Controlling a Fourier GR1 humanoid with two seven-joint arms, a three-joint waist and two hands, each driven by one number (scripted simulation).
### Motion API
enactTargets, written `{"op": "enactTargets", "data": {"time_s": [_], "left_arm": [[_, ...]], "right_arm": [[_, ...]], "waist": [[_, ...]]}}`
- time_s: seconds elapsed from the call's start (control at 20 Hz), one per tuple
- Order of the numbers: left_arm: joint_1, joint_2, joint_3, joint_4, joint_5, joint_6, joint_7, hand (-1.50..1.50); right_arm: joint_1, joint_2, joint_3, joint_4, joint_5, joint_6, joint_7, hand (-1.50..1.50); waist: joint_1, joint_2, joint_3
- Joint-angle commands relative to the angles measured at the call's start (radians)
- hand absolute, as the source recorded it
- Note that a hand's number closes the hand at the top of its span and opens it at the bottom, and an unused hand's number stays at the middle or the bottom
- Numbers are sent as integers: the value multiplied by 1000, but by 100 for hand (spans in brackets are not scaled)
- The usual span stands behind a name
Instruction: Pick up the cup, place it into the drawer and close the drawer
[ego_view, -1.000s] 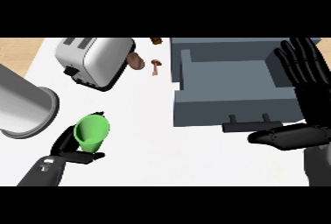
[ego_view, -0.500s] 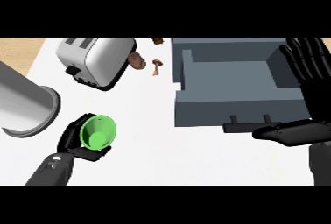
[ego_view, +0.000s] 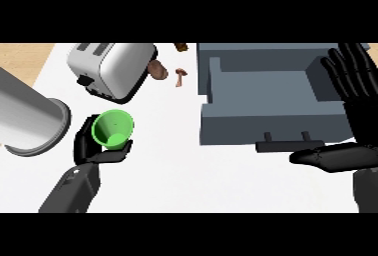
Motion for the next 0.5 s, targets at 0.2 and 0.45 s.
{"op": "enactTargets", "data": {"time_s": [0.2,0.45], "left_arm": [[-112,-51,-80,-142,-12,-82,57,150],[-200,-89,-122,-291,-4,-32,210,150]], "right_arm": [[41,-19,-25,7,-15,29,-20,-150],[14,-12,-19,1,10,1,-1,-150]], "waist": [[20,-11,4],[25,-12,4]]}}
